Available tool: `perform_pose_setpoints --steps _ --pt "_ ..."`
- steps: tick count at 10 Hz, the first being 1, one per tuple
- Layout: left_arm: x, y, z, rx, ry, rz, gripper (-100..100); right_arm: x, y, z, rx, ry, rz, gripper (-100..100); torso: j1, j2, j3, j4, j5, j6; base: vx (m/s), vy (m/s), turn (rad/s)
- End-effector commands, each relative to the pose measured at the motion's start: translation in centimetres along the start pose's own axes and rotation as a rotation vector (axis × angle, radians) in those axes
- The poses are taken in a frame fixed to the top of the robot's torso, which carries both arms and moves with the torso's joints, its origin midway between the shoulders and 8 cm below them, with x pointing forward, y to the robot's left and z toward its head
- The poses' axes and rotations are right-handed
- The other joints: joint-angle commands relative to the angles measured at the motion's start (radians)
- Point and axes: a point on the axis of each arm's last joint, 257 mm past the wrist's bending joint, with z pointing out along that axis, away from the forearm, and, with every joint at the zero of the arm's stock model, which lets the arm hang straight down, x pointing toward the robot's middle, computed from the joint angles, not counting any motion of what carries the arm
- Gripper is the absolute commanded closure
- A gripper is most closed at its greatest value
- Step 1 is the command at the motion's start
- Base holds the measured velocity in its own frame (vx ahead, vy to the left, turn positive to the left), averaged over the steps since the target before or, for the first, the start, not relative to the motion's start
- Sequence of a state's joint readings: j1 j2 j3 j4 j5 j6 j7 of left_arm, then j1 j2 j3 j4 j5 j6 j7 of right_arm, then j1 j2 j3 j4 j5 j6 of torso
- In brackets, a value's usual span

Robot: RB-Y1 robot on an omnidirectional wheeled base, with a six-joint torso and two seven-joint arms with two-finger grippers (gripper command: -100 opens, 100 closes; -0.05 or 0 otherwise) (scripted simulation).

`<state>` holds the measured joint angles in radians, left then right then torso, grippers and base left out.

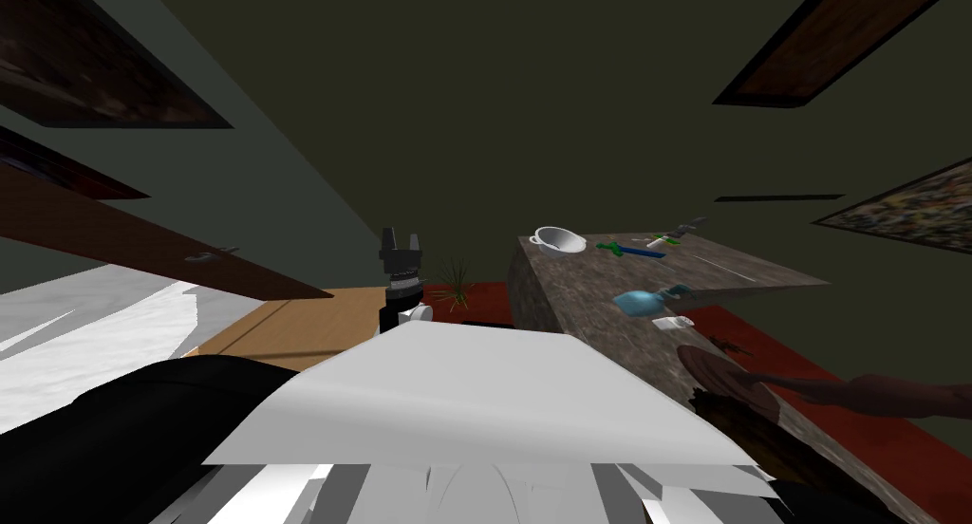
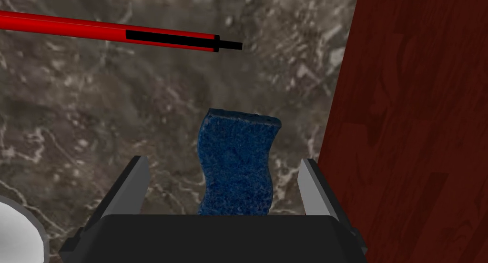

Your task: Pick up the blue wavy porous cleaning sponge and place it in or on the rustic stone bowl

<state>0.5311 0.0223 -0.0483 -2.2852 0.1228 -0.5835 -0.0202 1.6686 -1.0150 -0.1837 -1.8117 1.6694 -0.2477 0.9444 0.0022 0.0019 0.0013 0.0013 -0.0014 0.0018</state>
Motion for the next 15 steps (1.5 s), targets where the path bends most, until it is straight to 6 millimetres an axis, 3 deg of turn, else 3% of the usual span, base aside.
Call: perform_pose_setpoints --steps 1,5,6,7,12,13,14,15 --pt "0.0 0.0 0.0 0.0 0.0 0.0 0 0.0 0.0 0.0 0.0 0.0 0.0 100 0.0 0.0 0.0 0.0 0.0 0.0 0.0 0.0 0.0" --pt "0.0 0.0 0.0 0.0 0.0 0.0 0 0.0 0.0 0.0 -0.001 0.0 0.001 100 -0.001 -0.001 0.0 0.0 0.0 0.0 0.0 0.0 0.0" --pt "0.0 0.0 0.0 0.0 0.0 0.0 0 0.0 0.0 0.0 0.0 0.0 0.0 0 -0.001 -0.001 0.0 0.0 0.0 0.0 0.0 0.0 0.0" --pt "0.0 0.0 0.0 0.0 0.0 0.0 0 -0.1 -0.2 -0.8 0.001 0.0 -0.006 100 -0.001 -0.001 0.0 0.0 0.0 0.0 0.012 -0.009 -0.075" --pt "0.0 0.0 0.0 0.0 0.0 0.0 0 -0.3 -0.6 -2.1 0.003 0.0 -0.02 100 -0.001 -0.002 -0.001 0.0 0.0 0.0 0.012 -0.012 -0.038" --pt "0.0 0.0 0.0 0.0 0.0 0.0 0 -0.3 -0.6 -2.2 0.003 0.0 -0.02 0 -0.001 -0.001 -0.001 0.0 0.0 0.0 0.0 0.0 0.0" --pt "0.0 0.0 0.0 0.0 0.0 0.0 0 -0.8 -1.4 -2.6 0.005 -0.031 0.014 100 -0.001 -0.001 -0.001 0.0 0.0 0.0 -0.035 0.072 0.016" --pt "0.0 0.0 0.0 0.0 0.0 0.0 0 -0.8 -1.4 -2.6 0.005 -0.031 0.014 100 0.004 0.001 0.0 0.0 0.0 0.0 -0.058 0.106 0.01"
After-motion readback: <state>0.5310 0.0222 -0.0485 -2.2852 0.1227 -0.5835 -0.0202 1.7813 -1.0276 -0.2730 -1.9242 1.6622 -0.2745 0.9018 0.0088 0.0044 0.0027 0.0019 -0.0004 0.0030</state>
